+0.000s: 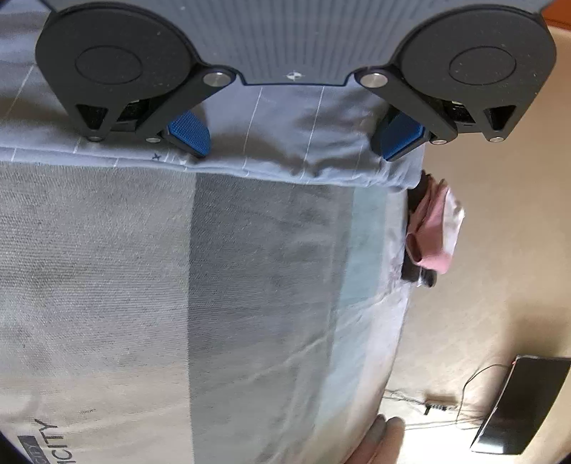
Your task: Fold clothes
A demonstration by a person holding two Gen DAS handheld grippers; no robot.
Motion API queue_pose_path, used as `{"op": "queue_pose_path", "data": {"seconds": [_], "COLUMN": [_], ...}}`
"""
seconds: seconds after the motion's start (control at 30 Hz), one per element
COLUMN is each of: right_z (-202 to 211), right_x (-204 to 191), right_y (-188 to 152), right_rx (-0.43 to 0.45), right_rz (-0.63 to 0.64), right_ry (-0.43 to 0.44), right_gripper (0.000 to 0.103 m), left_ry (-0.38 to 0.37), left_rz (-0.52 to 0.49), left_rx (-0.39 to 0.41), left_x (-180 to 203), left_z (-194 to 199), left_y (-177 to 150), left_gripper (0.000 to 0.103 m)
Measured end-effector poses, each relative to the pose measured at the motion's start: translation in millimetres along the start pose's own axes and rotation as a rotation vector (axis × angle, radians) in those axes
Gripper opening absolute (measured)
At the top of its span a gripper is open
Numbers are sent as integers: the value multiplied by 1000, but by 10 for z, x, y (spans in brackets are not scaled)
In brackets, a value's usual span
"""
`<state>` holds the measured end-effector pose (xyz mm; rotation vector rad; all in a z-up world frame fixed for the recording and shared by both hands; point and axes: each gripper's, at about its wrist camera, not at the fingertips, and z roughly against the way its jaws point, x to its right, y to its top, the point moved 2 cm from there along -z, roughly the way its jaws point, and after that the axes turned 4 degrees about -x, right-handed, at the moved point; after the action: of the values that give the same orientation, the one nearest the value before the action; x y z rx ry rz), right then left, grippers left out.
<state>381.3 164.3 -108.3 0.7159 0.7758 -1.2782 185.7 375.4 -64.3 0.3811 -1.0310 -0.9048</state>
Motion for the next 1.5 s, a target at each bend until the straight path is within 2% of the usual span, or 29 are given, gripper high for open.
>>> {"op": "queue_pose_path", "data": {"seconds": [0.17,0.3,0.5,0.67,0.83,0.93,1.1,1.27,1.4,1.5], "right_z": [6,78,18,-49,-240,-225,163,833,1382,1777], "right_x": [30,-23,3,-66,-85,-119,-81,115,363,543], "right_y": [28,-95,-377,-586,-804,-817,-631,-442,-416,-423], "right_rx": [56,45,-26,-37,-127,-126,-8,147,204,215], "right_rz": [-37,-37,-77,-107,-131,-110,-108,-141,-161,-162], "right_ry": [7,0,-15,-14,-2,6,2,8,52,78], "right_gripper": [103,103,103,103,103,103,103,103,103,103], "left_ry": [-5,-10,-11,-10,-10,-17,-25,-29,-34,-32], "left_rz": [-3,-5,-1,6,9,8,-5,-18,-45,-70], "left_rx": [-5,-5,-13,-16,-18,-18,-23,-23,-24,-29], "left_x": [9,11,0,-6,5,28,124,311,557,757], "left_z": [-10,-27,-48,-30,-30,-19,30,88,124,136], "left_y": [17,34,21,20,22,18,17,19,-11,-64], "left_gripper": [12,12,12,12,12,12,12,12,12,12]}}
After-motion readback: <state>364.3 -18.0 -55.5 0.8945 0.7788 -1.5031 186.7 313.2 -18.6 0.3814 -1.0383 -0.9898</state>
